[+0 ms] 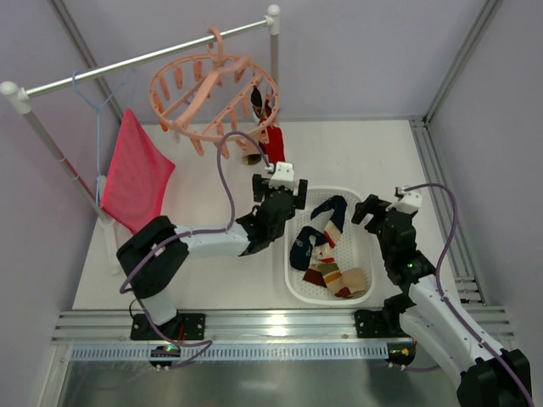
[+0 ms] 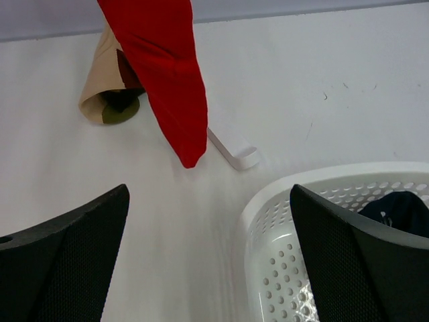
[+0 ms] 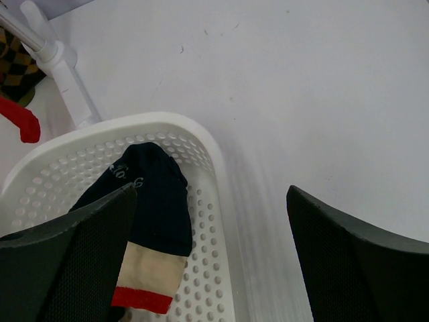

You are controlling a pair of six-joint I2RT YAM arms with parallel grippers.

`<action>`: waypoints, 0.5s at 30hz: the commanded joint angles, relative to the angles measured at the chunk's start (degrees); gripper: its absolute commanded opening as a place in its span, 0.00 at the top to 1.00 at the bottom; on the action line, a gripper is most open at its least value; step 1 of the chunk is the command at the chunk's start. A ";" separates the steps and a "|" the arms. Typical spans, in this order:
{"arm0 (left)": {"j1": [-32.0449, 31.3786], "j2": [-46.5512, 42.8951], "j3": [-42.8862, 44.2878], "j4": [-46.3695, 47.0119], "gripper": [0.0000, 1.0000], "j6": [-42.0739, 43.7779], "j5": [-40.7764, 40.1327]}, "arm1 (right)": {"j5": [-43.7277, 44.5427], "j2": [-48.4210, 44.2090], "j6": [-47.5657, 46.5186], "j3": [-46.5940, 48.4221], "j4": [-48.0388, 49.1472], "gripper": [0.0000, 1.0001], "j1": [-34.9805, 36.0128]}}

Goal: Remove the socks clipped to the hanger

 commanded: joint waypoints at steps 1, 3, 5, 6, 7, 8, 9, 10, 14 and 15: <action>0.99 5.02 4.73 9.70 0.00 -0.74 -2.53 | -3.04 -0.16 -0.31 -0.06 4.46 0.07 -0.34; 1.34 7.50 7.88 9.71 0.00 -0.56 -4.98 | -3.65 -0.16 -0.48 -0.15 4.99 0.07 -0.43; 1.78 10.56 9.83 9.62 0.00 -0.56 -6.13 | -3.83 -0.07 -1.01 -0.15 5.25 0.07 -0.43; 2.30 11.54 11.58 9.62 0.00 -0.65 -7.10 | -4.00 -0.16 -1.18 -0.15 5.60 0.07 -0.43; 2.66 12.51 12.29 9.71 0.00 -0.83 -7.89 | -4.09 0.02 -1.27 -0.15 5.78 0.07 -0.43; 2.92 13.39 12.99 9.79 0.00 -1.00 -8.77 | -4.27 0.11 -1.62 -0.15 5.95 0.07 -0.43; 3.71 14.79 13.70 10.23 0.00 -1.53 -10.34 | -4.44 0.28 -1.71 -0.15 6.30 0.07 -0.43; 3.97 15.33 13.88 10.67 0.00 -2.05 -10.79 | -4.88 0.37 -1.80 -0.15 6.48 0.07 -0.51; 5.91 17.70 14.40 12.43 0.00 -4.43 -11.32 | -6.46 0.46 -1.80 -0.24 7.45 0.07 -0.60; 6.43 18.83 15.10 13.39 0.00 -4.34 -11.41 | -6.90 0.37 -1.80 -0.24 7.97 0.07 -0.51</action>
